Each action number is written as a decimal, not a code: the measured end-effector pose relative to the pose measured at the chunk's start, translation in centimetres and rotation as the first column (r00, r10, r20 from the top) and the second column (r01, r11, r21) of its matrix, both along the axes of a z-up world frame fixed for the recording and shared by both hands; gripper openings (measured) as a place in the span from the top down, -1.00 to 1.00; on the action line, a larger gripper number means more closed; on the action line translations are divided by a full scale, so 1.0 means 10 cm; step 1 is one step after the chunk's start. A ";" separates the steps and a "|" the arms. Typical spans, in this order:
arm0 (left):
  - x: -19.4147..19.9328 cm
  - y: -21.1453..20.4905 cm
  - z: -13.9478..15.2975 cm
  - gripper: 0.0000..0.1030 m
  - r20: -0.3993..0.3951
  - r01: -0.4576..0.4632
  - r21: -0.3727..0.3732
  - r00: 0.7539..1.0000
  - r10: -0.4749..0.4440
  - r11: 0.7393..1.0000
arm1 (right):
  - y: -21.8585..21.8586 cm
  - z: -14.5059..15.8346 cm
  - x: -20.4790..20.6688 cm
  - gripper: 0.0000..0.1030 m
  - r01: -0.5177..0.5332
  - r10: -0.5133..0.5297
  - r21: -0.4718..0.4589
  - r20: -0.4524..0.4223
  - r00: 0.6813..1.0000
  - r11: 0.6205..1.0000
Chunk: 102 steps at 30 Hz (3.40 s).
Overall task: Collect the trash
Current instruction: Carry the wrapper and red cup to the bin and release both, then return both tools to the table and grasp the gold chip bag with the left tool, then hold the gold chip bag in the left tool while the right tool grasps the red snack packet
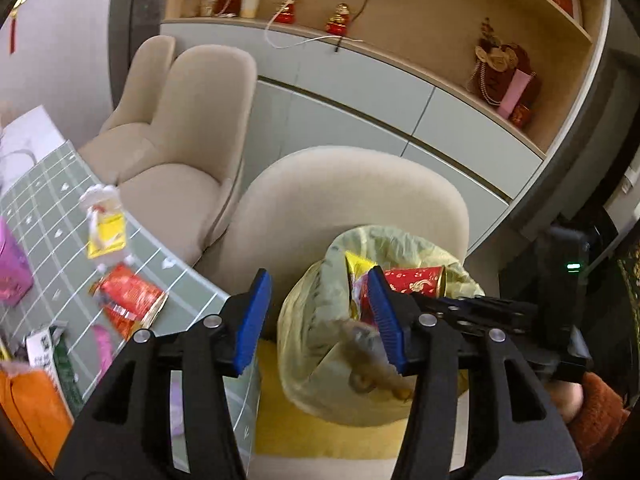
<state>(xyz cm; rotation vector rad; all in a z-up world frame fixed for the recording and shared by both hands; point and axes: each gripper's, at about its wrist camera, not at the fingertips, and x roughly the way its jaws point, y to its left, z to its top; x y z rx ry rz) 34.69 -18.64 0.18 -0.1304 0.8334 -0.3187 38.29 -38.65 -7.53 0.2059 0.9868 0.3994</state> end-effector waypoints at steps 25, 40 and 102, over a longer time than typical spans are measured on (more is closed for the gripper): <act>-0.84 0.66 0.09 0.07 0.036 0.004 0.046 0.999 -0.005 0.999 | 0.11 0.56 -0.99 -0.09 0.216 -0.197 -0.095 0.171 0.965 0.972; -1.50 1.99 0.03 0.06 0.084 -0.123 0.088 0.990 0.116 0.988 | 1.37 0.70 -1.65 -0.09 0.188 -0.170 -0.084 0.188 0.967 0.979; -0.98 3.69 -0.69 0.47 -0.197 -0.224 -0.092 0.959 0.203 0.970 | 3.07 -0.28 0.67 -0.09 -0.331 0.356 -0.251 0.059 0.933 0.910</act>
